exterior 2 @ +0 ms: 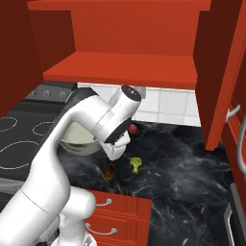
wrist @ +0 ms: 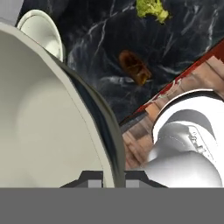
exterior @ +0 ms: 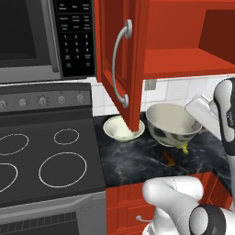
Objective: Pick both bowls and place them on the counter. Then place the broccoli in one bowl and place the sweet potato in the other bowl.
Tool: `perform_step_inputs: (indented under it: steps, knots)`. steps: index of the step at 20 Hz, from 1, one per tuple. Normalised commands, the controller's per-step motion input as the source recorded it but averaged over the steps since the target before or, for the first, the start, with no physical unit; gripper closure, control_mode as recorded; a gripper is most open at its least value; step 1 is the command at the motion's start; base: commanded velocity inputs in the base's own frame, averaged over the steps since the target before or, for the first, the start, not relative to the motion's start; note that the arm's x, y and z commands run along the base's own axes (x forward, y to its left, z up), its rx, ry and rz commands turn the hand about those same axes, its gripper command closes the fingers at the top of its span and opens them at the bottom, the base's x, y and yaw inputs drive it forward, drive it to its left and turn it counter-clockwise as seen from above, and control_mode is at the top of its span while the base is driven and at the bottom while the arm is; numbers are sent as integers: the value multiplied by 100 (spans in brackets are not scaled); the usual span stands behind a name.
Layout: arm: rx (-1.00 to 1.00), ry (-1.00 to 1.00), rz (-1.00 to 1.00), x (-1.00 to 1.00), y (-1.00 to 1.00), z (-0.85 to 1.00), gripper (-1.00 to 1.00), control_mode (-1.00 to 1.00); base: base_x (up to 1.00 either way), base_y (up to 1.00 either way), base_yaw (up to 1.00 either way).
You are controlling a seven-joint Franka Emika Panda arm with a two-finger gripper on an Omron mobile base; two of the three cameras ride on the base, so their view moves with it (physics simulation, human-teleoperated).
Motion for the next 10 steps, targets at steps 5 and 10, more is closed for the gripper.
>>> perform_step_inputs:
  steps: [5, 10]
  knots:
    - [3, 9, 17, 46, 24, -48, 100, -100, 0, 0, 0]
    - [2, 3, 9, 42, 33, -54, 100, -100, 0, 0, 0]
